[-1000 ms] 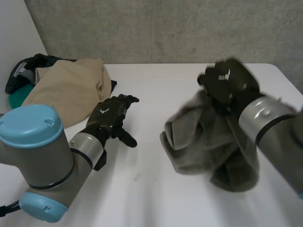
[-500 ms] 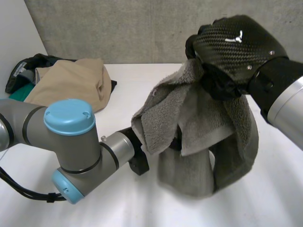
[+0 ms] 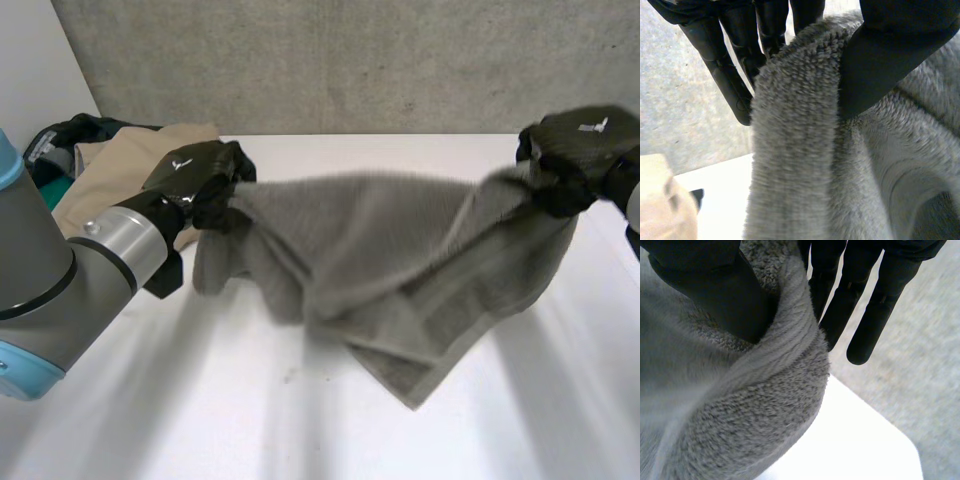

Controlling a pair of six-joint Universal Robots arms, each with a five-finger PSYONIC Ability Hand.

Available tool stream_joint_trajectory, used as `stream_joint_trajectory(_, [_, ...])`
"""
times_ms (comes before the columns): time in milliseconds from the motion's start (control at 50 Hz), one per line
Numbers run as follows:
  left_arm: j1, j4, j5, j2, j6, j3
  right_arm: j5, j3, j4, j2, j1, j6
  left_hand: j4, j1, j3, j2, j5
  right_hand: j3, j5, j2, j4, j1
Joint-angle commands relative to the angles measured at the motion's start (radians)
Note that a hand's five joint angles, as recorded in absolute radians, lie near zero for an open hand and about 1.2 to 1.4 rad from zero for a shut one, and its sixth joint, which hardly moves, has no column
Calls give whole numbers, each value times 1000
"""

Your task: Fold the laundry.

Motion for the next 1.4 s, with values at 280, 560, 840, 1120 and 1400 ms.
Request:
stream_joint_trajectory(280, [-7,185,-94,-261,276,502,182,-226,-556,247,114,117,201,252,209,204,260,217,218,241,203,288])
stream_joint_trajectory(560, [20,198,-101,70,69,365,129,-56,-524,-34,146,71,201,252,209,204,260,217,218,241,203,288])
stream_joint_trajectory(840, [65,150,-100,181,75,156,93,-26,-299,-65,142,23,201,252,209,204,260,217,218,241,203,288])
stream_joint_trajectory(1120, [68,155,-100,-288,195,183,107,73,-322,228,268,5,201,252,209,204,260,217,218,241,203,288])
stream_joint_trajectory(1400, [59,118,-118,-358,310,256,269,127,-484,357,281,14,-976,-925,-967,-973,-917,217,218,241,203,288])
